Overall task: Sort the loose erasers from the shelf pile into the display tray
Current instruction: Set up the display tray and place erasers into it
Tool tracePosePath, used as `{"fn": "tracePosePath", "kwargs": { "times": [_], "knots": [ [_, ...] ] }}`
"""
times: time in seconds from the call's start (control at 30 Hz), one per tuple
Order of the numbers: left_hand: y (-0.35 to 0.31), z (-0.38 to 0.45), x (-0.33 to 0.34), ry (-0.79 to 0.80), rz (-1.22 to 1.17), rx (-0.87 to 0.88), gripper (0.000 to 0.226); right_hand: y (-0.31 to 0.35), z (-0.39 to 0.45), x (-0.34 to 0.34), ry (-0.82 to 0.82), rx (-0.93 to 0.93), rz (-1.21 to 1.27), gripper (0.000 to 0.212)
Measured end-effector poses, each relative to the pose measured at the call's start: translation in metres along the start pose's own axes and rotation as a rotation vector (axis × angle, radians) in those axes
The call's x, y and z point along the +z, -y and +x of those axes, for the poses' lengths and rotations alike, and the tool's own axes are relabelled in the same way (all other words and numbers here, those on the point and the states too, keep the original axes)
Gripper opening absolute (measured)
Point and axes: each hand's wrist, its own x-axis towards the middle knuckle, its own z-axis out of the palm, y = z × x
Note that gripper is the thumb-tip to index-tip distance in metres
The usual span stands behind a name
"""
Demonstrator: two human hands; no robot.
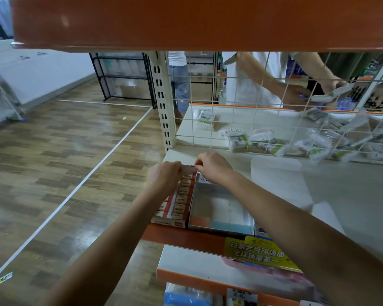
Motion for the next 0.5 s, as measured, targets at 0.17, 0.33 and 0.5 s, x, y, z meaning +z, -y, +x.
{"fn": "tracePosePath", "kwargs": {
  "times": [0.17,0.33,0.5],
  "knots": [
    [0.008,-0.001,0.001,0.050,0.041,0.002,0.025,0.000,0.001,0.000,0.010,-0.007,-0.015,0.022],
    [0.008,-0.006,-0.003,0.045,0.068,0.029,0.025,-0.003,0.001,0.001,0.001,-0.011,0.005,0.020],
    [-0.004,0.000,-0.022,-0.070,-0.050,0.147,0.023,-0.008,0.000,-0.015,0.015,-0.137,-0.169,0.028]
  ]
}}
